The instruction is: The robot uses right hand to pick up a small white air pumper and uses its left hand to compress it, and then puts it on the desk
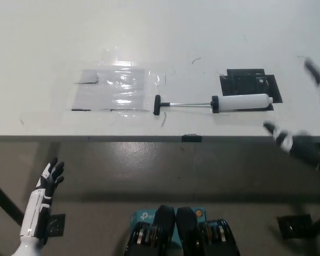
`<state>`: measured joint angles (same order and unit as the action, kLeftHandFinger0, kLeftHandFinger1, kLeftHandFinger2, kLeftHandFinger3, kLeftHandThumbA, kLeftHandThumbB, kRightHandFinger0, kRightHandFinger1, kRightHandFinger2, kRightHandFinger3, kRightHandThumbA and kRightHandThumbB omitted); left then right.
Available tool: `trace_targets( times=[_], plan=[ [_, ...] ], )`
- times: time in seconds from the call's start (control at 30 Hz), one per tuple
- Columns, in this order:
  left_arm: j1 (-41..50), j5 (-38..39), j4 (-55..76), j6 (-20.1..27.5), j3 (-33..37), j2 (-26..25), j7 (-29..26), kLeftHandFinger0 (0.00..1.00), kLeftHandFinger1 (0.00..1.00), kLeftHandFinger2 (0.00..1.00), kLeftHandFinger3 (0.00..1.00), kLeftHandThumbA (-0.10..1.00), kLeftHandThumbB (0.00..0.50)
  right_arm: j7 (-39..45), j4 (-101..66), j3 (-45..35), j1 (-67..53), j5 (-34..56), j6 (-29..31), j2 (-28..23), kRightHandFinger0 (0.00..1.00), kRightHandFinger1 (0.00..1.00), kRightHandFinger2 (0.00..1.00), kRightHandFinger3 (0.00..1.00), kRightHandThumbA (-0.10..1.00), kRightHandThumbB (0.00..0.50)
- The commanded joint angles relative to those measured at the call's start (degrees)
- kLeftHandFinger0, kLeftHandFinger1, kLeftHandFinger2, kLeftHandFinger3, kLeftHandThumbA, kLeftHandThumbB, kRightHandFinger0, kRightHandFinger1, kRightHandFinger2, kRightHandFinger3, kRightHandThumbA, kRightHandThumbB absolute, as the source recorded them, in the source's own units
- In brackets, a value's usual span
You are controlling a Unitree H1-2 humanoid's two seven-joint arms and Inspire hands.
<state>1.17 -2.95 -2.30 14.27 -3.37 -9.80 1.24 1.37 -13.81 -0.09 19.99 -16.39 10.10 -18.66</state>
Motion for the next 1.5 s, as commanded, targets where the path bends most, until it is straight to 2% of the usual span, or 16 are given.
trace_targets(
  times=[0.0,0.1,0.17,0.3,0.37,0.43,0.57,0.67,0.73,0.8,1.0,1.1,1.2,1.3,1.47],
  plan=[
    [-0.99,-0.34,2.58,1.96,-0.64,-1.75,0.27,1.0,1.0,1.0,1.0,1.0,0.024,11.24,1.92,3.07,10.2,-0.66,-12.03,-5.73,1.0,1.0,1.0,1.0,0.94,0.267],
    [-1.01,-0.55,2.61,2.14,-0.67,-1.73,0.13,1.0,1.0,1.0,1.0,1.0,0.016,16.23,9.96,6.58,16.75,1.67,-13.9,-8.1,1.0,1.0,1.0,1.0,0.93,0.291],
    [-1.28,-0.48,2.17,2.31,-0.65,-1.74,0.17,1.0,1.0,1.0,1.0,1.0,0.032,19.07,15.02,9.28,20.55,0.2,-14.88,-9.1,1.0,1.0,1.0,1.0,1.0,0.327],
    [-1.45,-0.11,1.89,2.54,-0.49,-1.81,0.53,1.0,1.0,1.0,1.0,1.0,0.026,21.8,24.75,12.96,26.3,-0.2,-13.35,-9.31,1.0,1.0,1.0,1.0,1.0,0.355],
    [-1.4,0.01,2.14,2.22,-0.52,-1.84,0.6,1.0,1.0,1.0,1.0,1.0,0.033,24.22,30.5,15.83,29.82,-1.59,-14.66,-9.19,1.0,1.0,1.0,1.0,1.0,0.373],
    [-1.51,-0.04,2.34,1.95,-0.52,-1.95,0.66,1.0,1.0,1.0,1.0,1.0,0.036,24.78,34.22,17.66,32.0,-2.54,-14.59,-9.1,1.0,1.0,1.0,1.0,1.0,0.381],
    [-1.84,-0.79,1.9,2.77,-0.45,-2.06,0.29,1.0,1.0,1.0,1.0,1.0,0.003,24.92,42.64,21.0,35.83,-4.2,-13.78,-8.32,1.0,1.0,1.0,1.0,1.0,0.378],
    [-1.9,-0.43,2.06,2.22,-0.42,-2.12,0.41,1.0,1.0,1.0,1.0,1.0,0.001,24.69,47.26,22.51,37.17,-5.03,-13.4,-7.57,1.0,1.0,1.0,1.0,1.0,0.416],
    [-2.07,-0.21,1.75,2.49,-0.41,-2.35,0.46,1.0,1.0,1.0,1.0,1.0,0.002,24.48,49.58,23.42,37.97,-5.8,-13.51,-7.04,1.0,1.0,1.0,1.0,1.0,0.417],
    [-2.1,0.06,1.82,2.35,-0.39,-2.47,0.57,1.0,1.0,1.0,1.0,1.0,0.002,24.7,50.07,24.19,38.01,-6.6,-14.44,-6.87,1.0,1.0,1.0,1.0,1.0,0.388],
    [-2.32,-0.13,1.66,2.56,-0.54,-2.68,0.35,1.0,1.0,1.0,1.0,1.0,0.0,23.55,55.66,25.78,39.64,-8.37,-12.45,-5.83,1.0,1.0,1.0,1.0,1.0,0.396],
    [-2.12,0.0,1.76,2.33,-0.64,-2.75,0.36,1.0,1.0,1.0,1.0,1.0,0.016,23.1,57.63,26.09,40.08,-9.11,-12.37,-5.26,1.0,1.0,1.0,1.0,1.0,0.407],
    [-2.12,0.53,1.58,2.42,-0.57,-2.89,0.74,1.0,1.0,1.0,1.0,1.0,0.0,22.88,59.14,25.73,40.1,-8.83,-12.14,-4.84,1.0,1.0,1.0,1.0,1.0,0.41],
    [-2.13,0.79,1.15,2.79,-0.6,-3.02,0.82,1.0,1.0,1.0,1.0,1.0,0.007,22.67,60.69,25.86,40.37,-9.28,-11.73,-4.27,1.0,1.0,1.0,1.0,1.0,0.432],
    [-1.67,0.58,1.57,2.59,-0.86,-3.03,0.59,1.0,1.0,1.0,1.0,1.0,0.012,23.3,61.08,26.05,40.96,-9.85,-11.74,-3.46,1.0,1.0,1.0,1.0,1.0,0.425]
  ],
)
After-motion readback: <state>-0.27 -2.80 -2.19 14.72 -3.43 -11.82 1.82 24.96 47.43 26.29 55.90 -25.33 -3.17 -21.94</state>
